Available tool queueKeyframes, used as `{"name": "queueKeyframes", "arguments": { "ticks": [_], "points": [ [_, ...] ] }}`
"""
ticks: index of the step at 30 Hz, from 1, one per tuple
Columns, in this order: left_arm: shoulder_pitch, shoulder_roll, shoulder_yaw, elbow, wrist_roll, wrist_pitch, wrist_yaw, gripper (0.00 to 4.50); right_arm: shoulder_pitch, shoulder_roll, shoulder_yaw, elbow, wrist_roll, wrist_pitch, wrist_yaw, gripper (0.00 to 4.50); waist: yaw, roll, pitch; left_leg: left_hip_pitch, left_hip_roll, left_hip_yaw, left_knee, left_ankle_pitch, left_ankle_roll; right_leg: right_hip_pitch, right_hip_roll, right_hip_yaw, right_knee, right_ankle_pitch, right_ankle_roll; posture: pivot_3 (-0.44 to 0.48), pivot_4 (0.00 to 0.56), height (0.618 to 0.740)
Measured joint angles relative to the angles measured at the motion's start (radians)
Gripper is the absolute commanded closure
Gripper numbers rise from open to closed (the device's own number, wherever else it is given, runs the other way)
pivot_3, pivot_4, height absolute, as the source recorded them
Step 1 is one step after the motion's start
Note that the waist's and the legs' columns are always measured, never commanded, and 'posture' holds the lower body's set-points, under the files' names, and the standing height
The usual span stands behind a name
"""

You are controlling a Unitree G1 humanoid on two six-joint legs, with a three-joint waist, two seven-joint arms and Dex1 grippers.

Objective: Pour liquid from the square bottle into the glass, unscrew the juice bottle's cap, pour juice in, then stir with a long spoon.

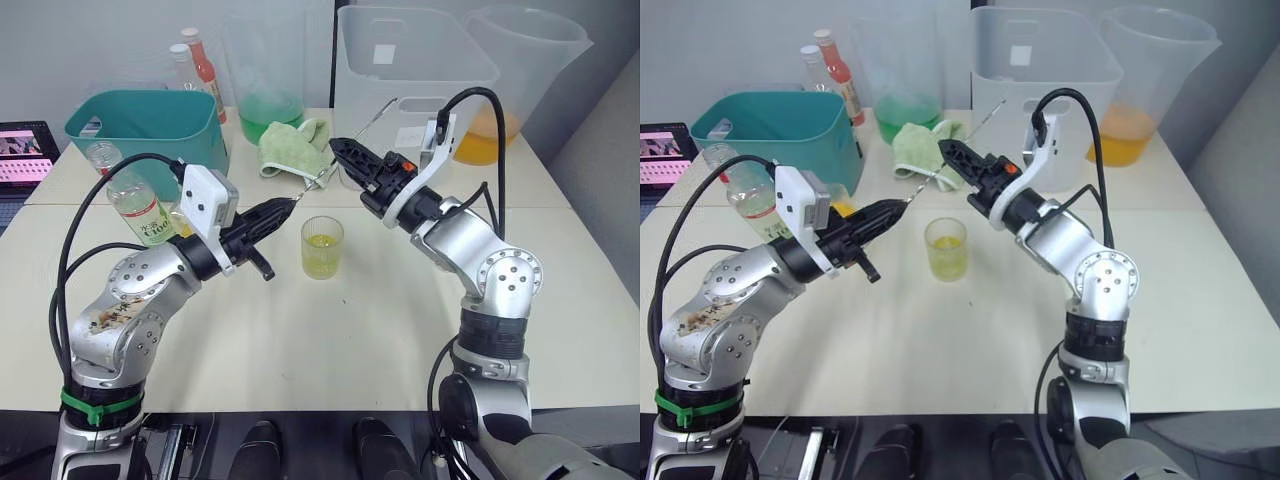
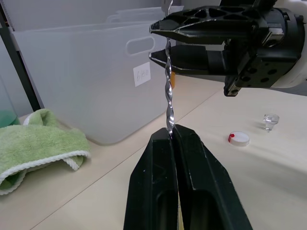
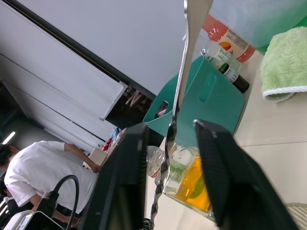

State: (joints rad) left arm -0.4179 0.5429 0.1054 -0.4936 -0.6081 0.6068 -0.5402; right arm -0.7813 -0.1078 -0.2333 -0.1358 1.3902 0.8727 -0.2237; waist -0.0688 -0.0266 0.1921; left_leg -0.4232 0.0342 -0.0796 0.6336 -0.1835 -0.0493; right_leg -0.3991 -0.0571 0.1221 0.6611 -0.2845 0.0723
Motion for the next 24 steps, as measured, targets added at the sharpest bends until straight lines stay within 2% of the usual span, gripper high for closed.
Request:
{"name": "queueKeyframes", "arguments": {
  "ticks": [1, 2, 11, 12, 17, 24],
  "points": [
    [0.001, 0.0, -0.001, 0.0, 0.001, 0.001, 0.0, 4.5, 0.0, -0.003, 0.005, -0.001, -0.008, -0.005, 0.005, 4.33, 0.0, 0.0, 0.0, -0.001, 0.0, 0.0, 0.0, 0.0, 0.0, -0.001, 0.0, 0.0, 0.0, 0.0, 0.0, 0.0, 0.15, 0.74],
    [0.002, -0.001, -0.001, 0.0, 0.002, 0.002, 0.0, 4.5, 0.0, -0.002, 0.01, -0.004, -0.01, -0.008, 0.008, 4.48, 0.0, 0.0, 0.0, -0.001, 0.0, 0.0, 0.0, 0.0, 0.0, -0.002, 0.0, 0.0, 0.001, 0.0, 0.0, 0.0, 0.15, 0.74],
    [0.005, -0.007, -0.004, 0.001, 0.002, 0.004, 0.001, 4.5, 0.005, -0.001, 0.017, -0.014, -0.009, -0.017, 0.018, 4.48, 0.0, 0.0, 0.0, -0.002, 0.0, 0.0, 0.0, 0.0, 0.0, -0.004, 0.0, 0.0, 0.002, 0.0, 0.0, 0.0, 0.15, 0.74],
    [0.005, -0.008, -0.003, 0.001, 0.0, 0.006, 0.002, 3.98, 0.005, -0.004, 0.017, -0.014, -0.009, -0.018, 0.021, 4.5, 0.0, 0.0, 0.0, -0.002, 0.0, 0.0, 0.0, 0.0, 0.0, -0.004, 0.0, 0.0, 0.002, 0.0, 0.0, 0.0, 0.15, 0.74],
    [0.005, -0.004, 0.033, 0.003, -0.048, 0.014, -0.007, 2.39, 0.004, -0.035, 0.006, -0.013, -0.01, -0.035, 0.052, 4.5, 0.0, 0.0, 0.0, -0.002, 0.0, 0.0, 0.0, 0.0, 0.0, -0.004, 0.0, 0.0, 0.002, 0.0, 0.0, 0.0, 0.15, 0.74],
    [0.005, 0.072, 0.117, 0.024, -0.112, 0.042, -0.056, 0.04, -0.067, -0.152, -0.02, 0.043, -0.043, -0.043, 0.199, 4.5, -0.001, 0.0, 0.0, -0.002, 0.0, 0.001, -0.001, 0.001, 0.001, -0.004, 0.0, 0.0, 0.002, 0.0, 0.0, 0.0, 0.15, 0.74]
  ]
}}
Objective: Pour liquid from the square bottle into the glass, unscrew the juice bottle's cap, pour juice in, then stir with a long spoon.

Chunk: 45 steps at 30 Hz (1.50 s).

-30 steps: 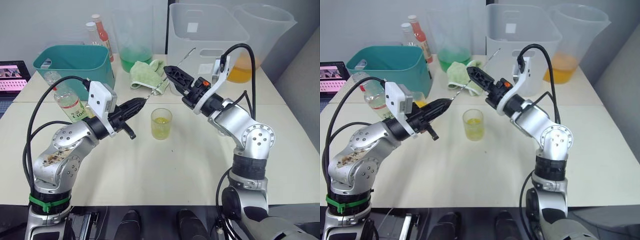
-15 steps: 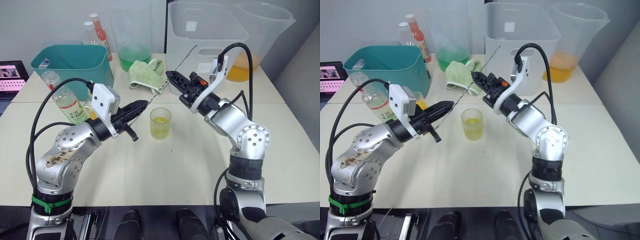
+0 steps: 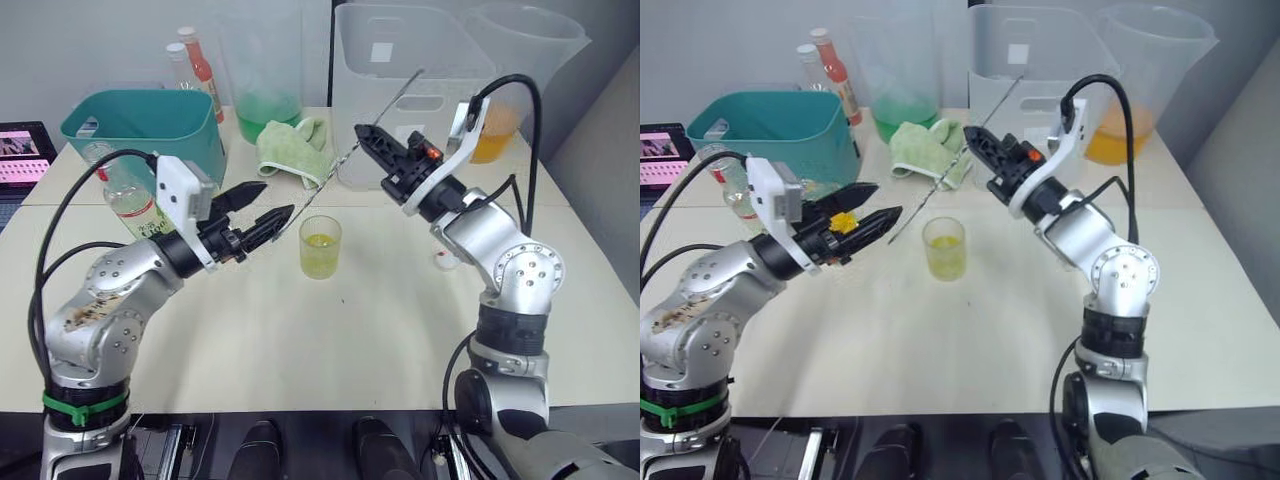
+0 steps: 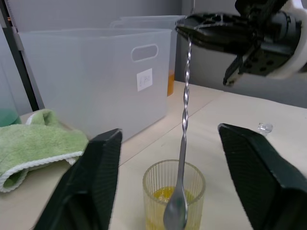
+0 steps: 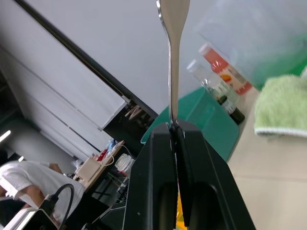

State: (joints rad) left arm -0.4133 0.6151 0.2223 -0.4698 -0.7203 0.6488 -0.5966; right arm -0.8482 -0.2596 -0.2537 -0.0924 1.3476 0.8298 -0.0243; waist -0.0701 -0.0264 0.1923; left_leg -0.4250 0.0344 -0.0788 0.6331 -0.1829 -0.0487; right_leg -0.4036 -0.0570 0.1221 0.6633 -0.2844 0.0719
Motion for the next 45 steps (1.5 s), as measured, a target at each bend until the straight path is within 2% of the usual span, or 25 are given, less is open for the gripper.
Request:
{"name": "queueKeyframes", "arguments": {
  "ticks": [4, 9, 15, 29, 35, 40, 45],
  "points": [
    [0.024, 0.043, 0.032, 0.01, -0.004, 0.002, -0.013, 0.01, -0.081, -0.08, 0.0, 0.055, -0.057, -0.013, 0.135, 4.5, -0.001, 0.0, 0.0, 0.0, 0.0, 0.0, -0.001, 0.0, 0.0, 0.0, 0.0, 0.0, -0.001, 0.0, 0.0, 0.0, 0.15, 0.74],
    [0.224, 0.094, 0.073, 0.024, 0.007, -0.016, -0.098, 0.01, -0.216, -0.289, 0.115, 0.132, -0.261, -0.02, 0.485, 4.5, -0.001, 0.002, 0.001, 0.001, 0.001, 0.002, -0.006, 0.0, 0.0, -0.002, 0.0, 0.0, -0.003, -0.001, -0.001, 0.0, 0.15, 0.74],
    [0.267, 0.093, 0.073, 0.006, 0.006, -0.034, -0.129, 0.01, -0.201, -0.285, 0.25, 0.147, -0.447, -0.059, 0.69, 4.5, 0.002, 0.001, 0.001, 0.0, 0.0, 0.002, -0.004, 0.0, 0.0, -0.001, -0.001, 0.0, -0.003, -0.001, -0.002, 0.0, 0.15, 0.74],
    [0.31, 0.06, -0.01, -0.047, 0.016, -0.037, -0.115, 0.01, -0.164, -0.215, 0.367, 0.203, -0.772, -0.248, 0.849, 4.5, 0.002, 0.001, 0.001, 0.001, 0.0, 0.001, -0.005, 0.0, -0.001, -0.002, -0.001, -0.001, -0.001, -0.001, -0.002, 0.0, 0.15, 0.74],
    [0.31, 0.06, -0.025, -0.044, 0.061, -0.057, -0.114, 0.01, -0.132, -0.214, 0.398, 0.212, -0.862, -0.281, 0.905, 4.5, 0.002, 0.001, 0.001, 0.001, 0.0, 0.001, -0.005, 0.001, -0.002, -0.001, -0.001, -0.001, -0.001, -0.001, -0.002, 0.0, 0.15, 0.74],
    [0.309, 0.06, -0.029, -0.043, 0.077, -0.068, -0.118, 0.01, -0.12, -0.214, 0.394, 0.197, -0.872, -0.266, 0.92, 4.5, 0.002, 0.001, 0.001, 0.001, 0.0, 0.001, -0.005, 0.001, -0.002, -0.001, -0.001, -0.001, -0.001, -0.001, -0.002, 0.0, 0.15, 0.74],
    [0.309, 0.06, -0.03, -0.041, 0.094, -0.07, -0.121, 0.01, -0.071, -0.187, 0.36, 0.112, -0.829, -0.201, 0.905, 4.5, 0.002, 0.001, 0.001, 0.001, 0.0, 0.001, -0.005, 0.001, -0.002, -0.001, -0.001, -0.001, 0.0, -0.001, -0.002, 0.0, 0.15, 0.74]
  ]
}}
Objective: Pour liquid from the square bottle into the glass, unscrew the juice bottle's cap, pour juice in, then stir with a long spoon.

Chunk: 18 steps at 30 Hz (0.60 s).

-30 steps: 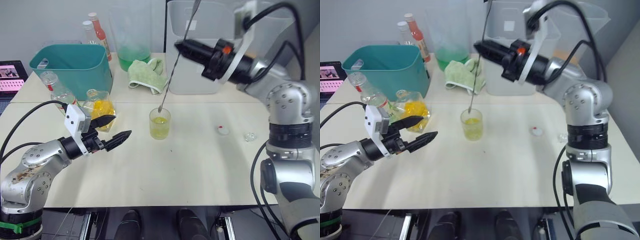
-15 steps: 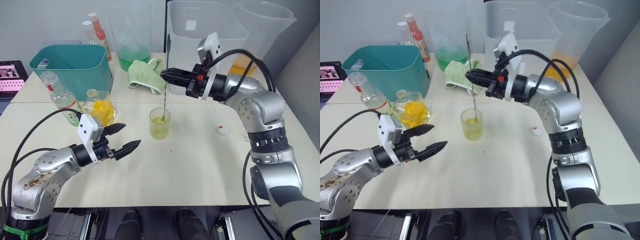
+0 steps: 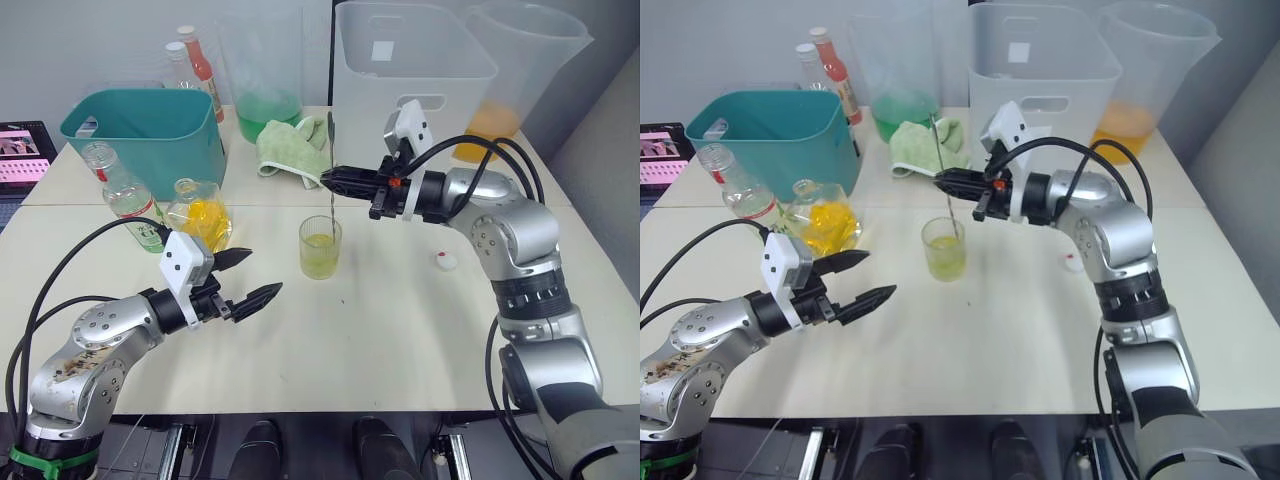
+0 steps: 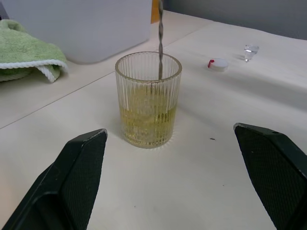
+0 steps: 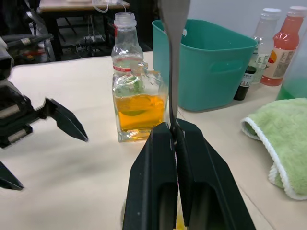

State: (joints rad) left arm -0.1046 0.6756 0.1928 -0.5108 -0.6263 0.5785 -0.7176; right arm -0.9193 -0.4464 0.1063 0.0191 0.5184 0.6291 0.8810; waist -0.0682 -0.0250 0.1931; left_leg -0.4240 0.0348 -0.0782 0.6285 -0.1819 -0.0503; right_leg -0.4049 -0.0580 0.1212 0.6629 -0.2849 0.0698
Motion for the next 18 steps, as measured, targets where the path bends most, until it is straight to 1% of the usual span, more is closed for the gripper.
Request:
{"name": "queueKeyframes", "arguments": {
  "ticks": [4, 9, 11, 14, 18],
  "points": [
    [0.0, 0.0, -0.003, 0.001, 0.003, -0.005, -0.001, 0.01, 0.008, 0.024, 0.0, -0.035, 0.012, 0.029, -0.019, 4.5, -0.002, 0.0, 0.0, 0.001, 0.0, 0.0, 0.0, 0.0, 0.0, 0.0, 0.0, 0.0, 0.0, 0.0, 0.0, 0.0, 0.15, 0.74],
    [0.0, 0.0, -0.004, 0.001, 0.01, -0.006, -0.001, 0.01, 0.008, 0.036, 0.0, -0.037, 0.005, 0.03, -0.027, 4.5, -0.001, 0.0, 0.0, 0.0, 0.0, 0.0, 0.0, 0.0, 0.0, 0.0, 0.0, 0.0, 0.0, 0.0, 0.0, 0.0, 0.15, 0.74],
    [-0.001, 0.0, -0.004, 0.001, 0.01, -0.006, -0.001, 0.01, 0.007, 0.058, 0.0, -0.034, 0.003, 0.027, -0.036, 4.5, -0.002, 0.0, 0.0, 0.001, 0.0, 0.0, 0.0, 0.0, 0.0, 0.0, 0.0, 0.0, 0.0, 0.0, 0.0, 0.0, 0.15, 0.74],
    [-0.004, 0.0, -0.006, 0.001, 0.011, -0.006, 0.0, 0.01, 0.0, 0.076, 0.001, -0.017, -0.014, 0.009, -0.043, 4.5, -0.002, 0.0, 0.0, 0.001, 0.0, 0.0, 0.0, 0.0, 0.0, 0.0, 0.0, 0.0, 0.001, 0.0, 0.0, 0.0, 0.15, 0.74],
    [-0.024, 0.0, -0.016, 0.008, 0.02, -0.006, -0.003, 0.01, -0.042, 0.089, 0.018, 0.042, -0.086, -0.048, -0.056, 4.5, -0.001, 0.0, 0.0, 0.001, 0.0, 0.0, 0.0, 0.0, 0.0, 0.0, 0.0, 0.0, 0.001, 0.0, 0.0, 0.0, 0.15, 0.74]
  ]
}}
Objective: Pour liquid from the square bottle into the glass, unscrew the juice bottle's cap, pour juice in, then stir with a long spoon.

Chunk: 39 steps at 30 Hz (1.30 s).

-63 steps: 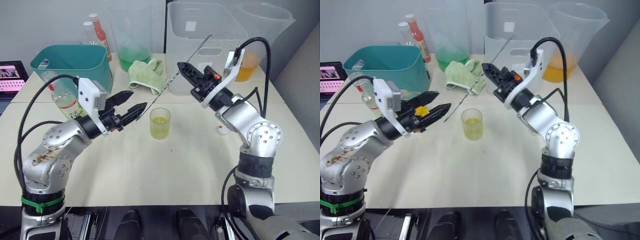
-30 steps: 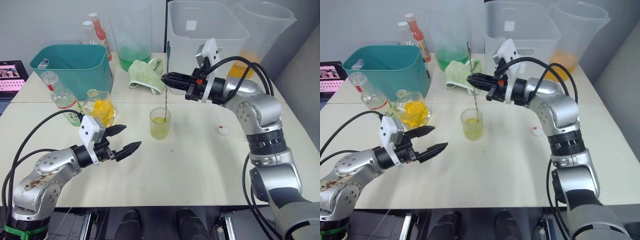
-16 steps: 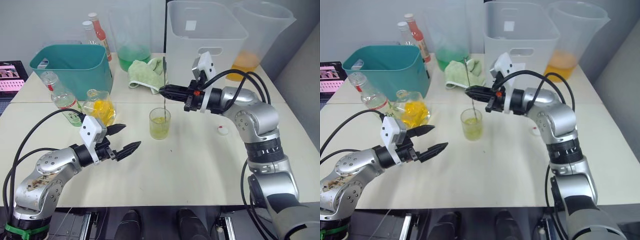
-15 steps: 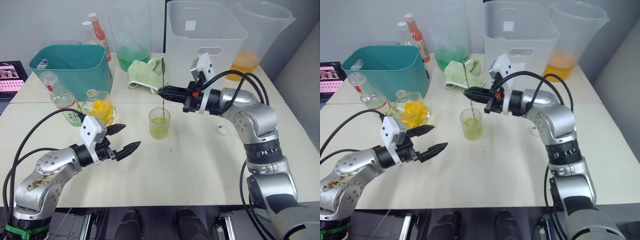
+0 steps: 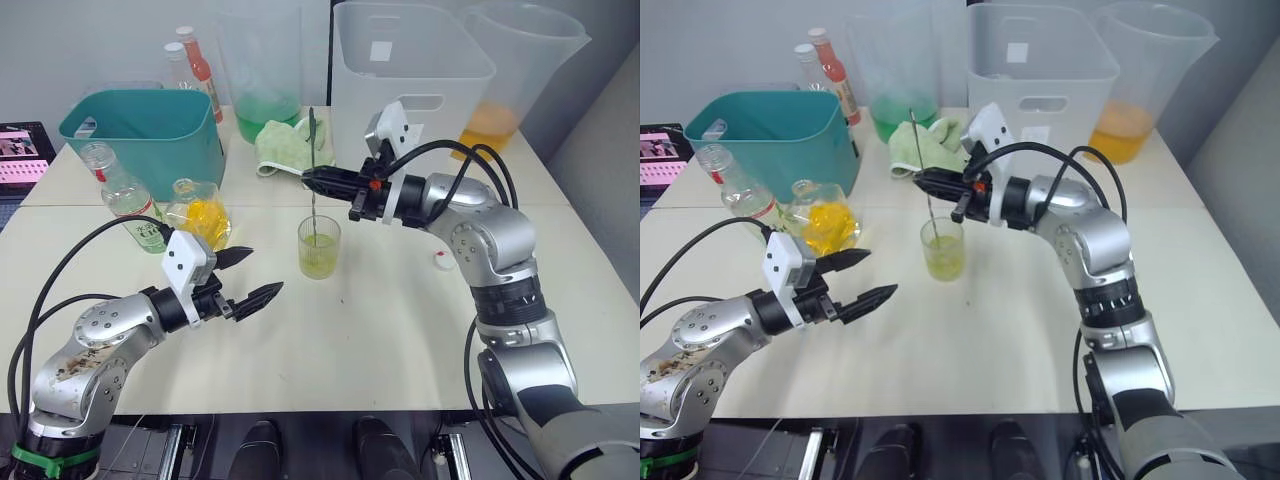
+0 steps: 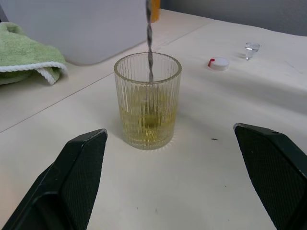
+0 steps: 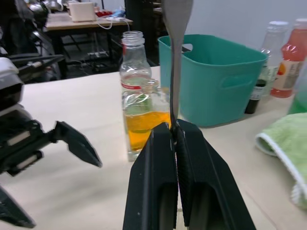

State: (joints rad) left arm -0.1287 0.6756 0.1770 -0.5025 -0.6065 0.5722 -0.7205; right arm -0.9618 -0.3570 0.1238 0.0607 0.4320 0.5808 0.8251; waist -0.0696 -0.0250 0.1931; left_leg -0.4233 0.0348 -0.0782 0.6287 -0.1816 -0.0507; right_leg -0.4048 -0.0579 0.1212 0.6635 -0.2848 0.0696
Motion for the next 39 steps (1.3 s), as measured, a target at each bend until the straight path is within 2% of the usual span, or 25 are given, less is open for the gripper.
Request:
{"name": "queueKeyframes", "arguments": {
  "ticks": [14, 26, 33, 39],
  "points": [
    [-0.019, 0.0, -0.002, 0.037, 0.02, -0.005, -0.018, 0.01, -0.016, 0.003, 0.022, 0.064, -0.079, -0.051, 0.028, 4.5, 0.0, 0.0, 0.0, 0.0, 0.0, 0.0, 0.0, 0.0, 0.0, 0.0, 0.0, 0.0, 0.0, 0.0, 0.0, 0.0, 0.15, 0.74],
    [-0.018, -0.001, -0.005, 0.046, 0.025, -0.007, -0.044, 0.01, -0.011, -0.022, 0.0, 0.002, -0.015, 0.061, 0.062, 4.5, -0.001, 0.0, 0.0, 0.0, 0.0, 0.0, 0.0, 0.0, 0.0, 0.0, 0.0, 0.0, 0.001, 0.0, 0.0, 0.0, 0.15, 0.74],
    [-0.018, -0.001, -0.005, 0.054, 0.031, -0.01, -0.056, 0.01, -0.009, 0.017, -0.017, -0.005, 0.002, 0.068, 0.039, 4.5, -0.001, 0.0, 0.0, 0.0, 0.0, 0.0, 0.0, 0.0, 0.0, 0.0, 0.0, 0.0, 0.001, 0.0, 0.0, 0.0, 0.15, 0.74],
    [-0.021, -0.001, -0.005, 0.064, 0.033, -0.029, -0.058, 0.01, -0.031, 0.058, -0.021, 0.048, -0.028, -0.001, -0.004, 4.5, -0.001, 0.0, 0.0, 0.0, 0.0, 0.0, 0.0, 0.0, 0.0, 0.0, 0.0, 0.0, 0.001, 0.0, 0.0, 0.0, 0.15, 0.74]
  ]
}}
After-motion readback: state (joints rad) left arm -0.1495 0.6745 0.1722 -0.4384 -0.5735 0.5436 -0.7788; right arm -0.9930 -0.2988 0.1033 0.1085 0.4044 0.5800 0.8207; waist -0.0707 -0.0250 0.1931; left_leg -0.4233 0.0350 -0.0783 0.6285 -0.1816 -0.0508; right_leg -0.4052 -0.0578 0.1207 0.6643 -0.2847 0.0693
